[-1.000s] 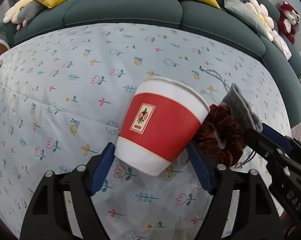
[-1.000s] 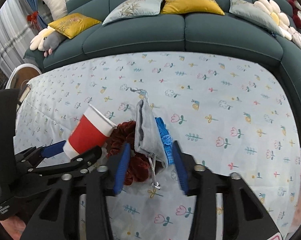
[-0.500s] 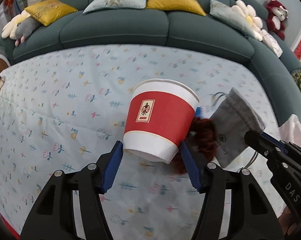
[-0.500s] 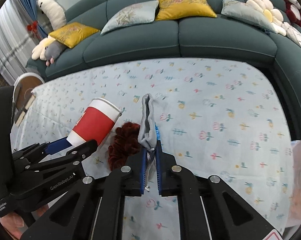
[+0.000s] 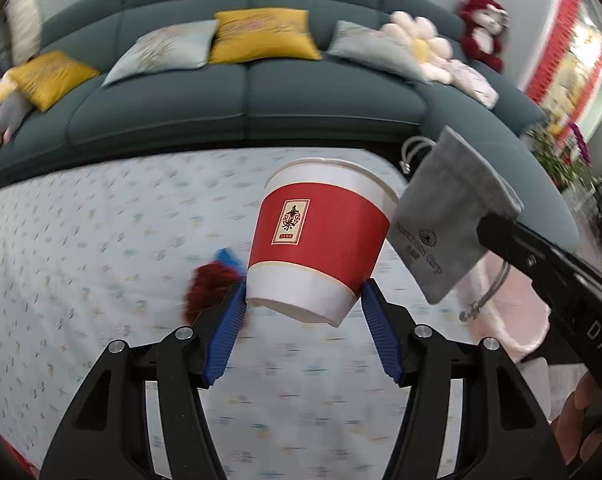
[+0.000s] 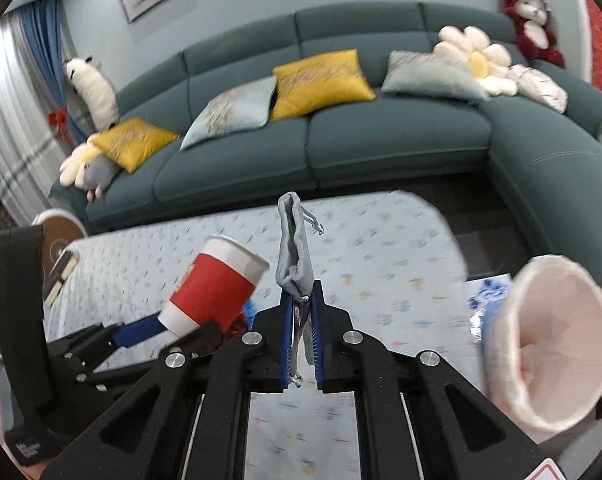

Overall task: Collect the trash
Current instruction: 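Carry the cup and gray pouch over the wastebasket and open both tools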

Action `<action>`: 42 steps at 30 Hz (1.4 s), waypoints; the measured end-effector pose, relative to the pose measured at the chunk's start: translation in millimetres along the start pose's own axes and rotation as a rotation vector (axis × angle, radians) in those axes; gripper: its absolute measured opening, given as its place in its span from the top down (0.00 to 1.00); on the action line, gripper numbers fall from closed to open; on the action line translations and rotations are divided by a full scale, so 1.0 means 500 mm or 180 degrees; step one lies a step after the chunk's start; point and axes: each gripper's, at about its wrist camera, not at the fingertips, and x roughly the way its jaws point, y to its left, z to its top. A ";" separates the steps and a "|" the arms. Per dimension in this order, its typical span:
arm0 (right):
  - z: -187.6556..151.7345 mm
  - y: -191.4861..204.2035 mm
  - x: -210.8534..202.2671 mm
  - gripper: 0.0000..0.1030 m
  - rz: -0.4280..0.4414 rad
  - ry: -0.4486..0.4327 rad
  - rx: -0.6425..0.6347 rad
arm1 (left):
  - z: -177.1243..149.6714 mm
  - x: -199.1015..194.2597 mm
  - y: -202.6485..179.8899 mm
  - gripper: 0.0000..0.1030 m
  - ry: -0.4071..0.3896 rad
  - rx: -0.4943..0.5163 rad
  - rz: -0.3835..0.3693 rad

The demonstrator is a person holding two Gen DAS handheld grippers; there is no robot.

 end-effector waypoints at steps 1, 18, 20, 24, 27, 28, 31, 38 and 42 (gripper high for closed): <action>0.003 -0.016 -0.016 0.92 -0.0028 -0.0039 0.0028 | 0.003 -0.005 -0.030 0.45 -0.0013 0.0060 -0.0033; -0.024 -0.336 -0.221 0.92 -0.0524 -0.0385 0.0560 | -0.011 -0.020 -0.392 0.45 -0.0002 0.0693 -0.0398; -0.034 -0.368 -0.234 0.92 -0.0565 -0.0400 0.0614 | -0.016 -0.015 -0.418 0.45 0.0020 0.0741 -0.0412; -0.054 -0.409 -0.245 0.92 -0.0618 -0.0405 0.0696 | -0.028 -0.004 -0.465 0.45 0.0050 0.0843 -0.0427; -0.067 -0.441 -0.249 0.92 -0.0652 -0.0389 0.0760 | -0.036 0.003 -0.495 0.45 0.0077 0.0902 -0.0441; -0.071 -0.450 -0.250 0.92 -0.0661 -0.0383 0.0778 | -0.038 0.006 -0.505 0.45 0.0089 0.0927 -0.0446; -0.084 -0.474 -0.248 0.92 -0.0689 -0.0366 0.0834 | -0.041 0.015 -0.527 0.45 0.0108 0.0994 -0.0461; -0.099 -0.510 -0.243 0.92 -0.0736 -0.0335 0.0930 | -0.050 0.036 -0.567 0.45 0.0152 0.1103 -0.0476; -0.104 -0.528 -0.235 0.92 -0.0752 -0.0311 0.0966 | -0.052 0.049 -0.586 0.45 0.0178 0.1139 -0.0472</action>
